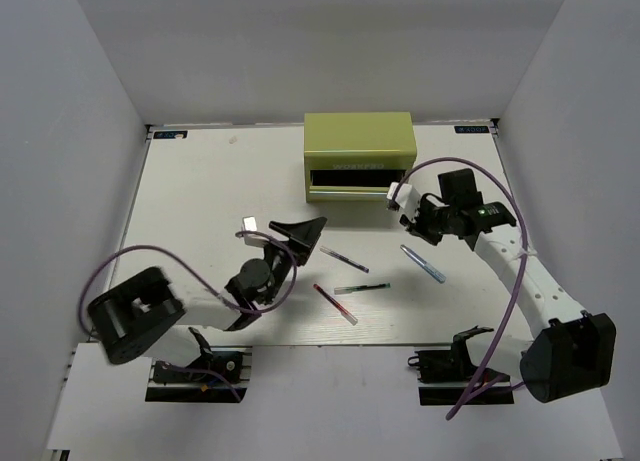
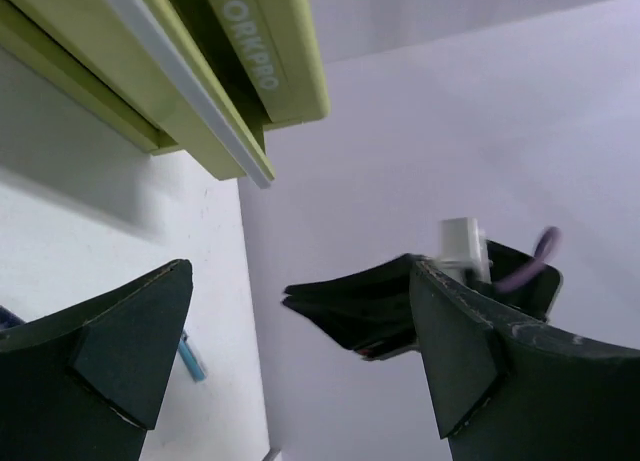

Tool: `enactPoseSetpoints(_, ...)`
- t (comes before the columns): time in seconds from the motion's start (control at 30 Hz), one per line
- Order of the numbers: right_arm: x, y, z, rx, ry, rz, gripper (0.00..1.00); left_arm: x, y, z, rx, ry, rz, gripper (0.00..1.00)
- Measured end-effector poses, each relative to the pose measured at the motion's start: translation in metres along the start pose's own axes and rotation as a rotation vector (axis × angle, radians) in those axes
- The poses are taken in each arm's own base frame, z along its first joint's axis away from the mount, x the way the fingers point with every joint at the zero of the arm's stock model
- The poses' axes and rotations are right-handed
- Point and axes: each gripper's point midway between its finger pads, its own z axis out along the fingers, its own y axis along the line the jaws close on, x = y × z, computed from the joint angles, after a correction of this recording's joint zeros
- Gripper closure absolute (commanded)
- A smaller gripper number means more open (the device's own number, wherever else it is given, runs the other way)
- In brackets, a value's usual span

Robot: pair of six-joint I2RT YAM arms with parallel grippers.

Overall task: Sort the stationery into containers
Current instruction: Open the drawer in the storage box, then pick up the stationery from the center of the board.

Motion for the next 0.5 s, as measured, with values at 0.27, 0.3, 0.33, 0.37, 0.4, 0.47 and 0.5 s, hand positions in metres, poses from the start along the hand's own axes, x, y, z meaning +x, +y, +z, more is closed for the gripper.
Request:
enactPoseSetpoints(0.27, 0.054, 0.045, 0.018, -0.093, 0.134, 0.219, 0.33, 0.001, -0.082, 0.022, -0.052, 0.099, 0.281, 0.00)
enactPoseSetpoints(0.3, 0.060, 0.047, 0.020, -0.091, 0.150, 0.240, 0.33, 0.001, -0.083, 0.021, -0.071, 0.112, 0.317, 0.00)
enactPoseSetpoints(0.33, 0.065, 0.049, 0.021, -0.090, 0.165, 0.252, 0.31, 0.000, -0.078, 0.019, -0.095, 0.127, 0.350, 0.00)
enactPoseSetpoints(0.37, 0.072, 0.050, 0.024, -0.083, 0.183, 0.262, 0.31, 0.000, -0.070, 0.014, -0.127, 0.142, 0.382, 0.00)
enactPoseSetpoints(0.4, 0.079, 0.051, 0.026, -0.074, 0.197, 0.270, 0.31, 0.000, -0.061, 0.010, -0.159, 0.157, 0.413, 0.00)
enactPoseSetpoints(0.47, 0.096, 0.058, 0.031, -0.071, 0.240, 0.292, 0.31, -0.001, -0.038, 0.000, -0.234, 0.197, 0.484, 0.00)
enactPoseSetpoints(0.5, 0.102, 0.061, 0.033, -0.071, 0.258, 0.299, 0.31, -0.001, -0.030, -0.005, -0.263, 0.211, 0.511, 0.00)
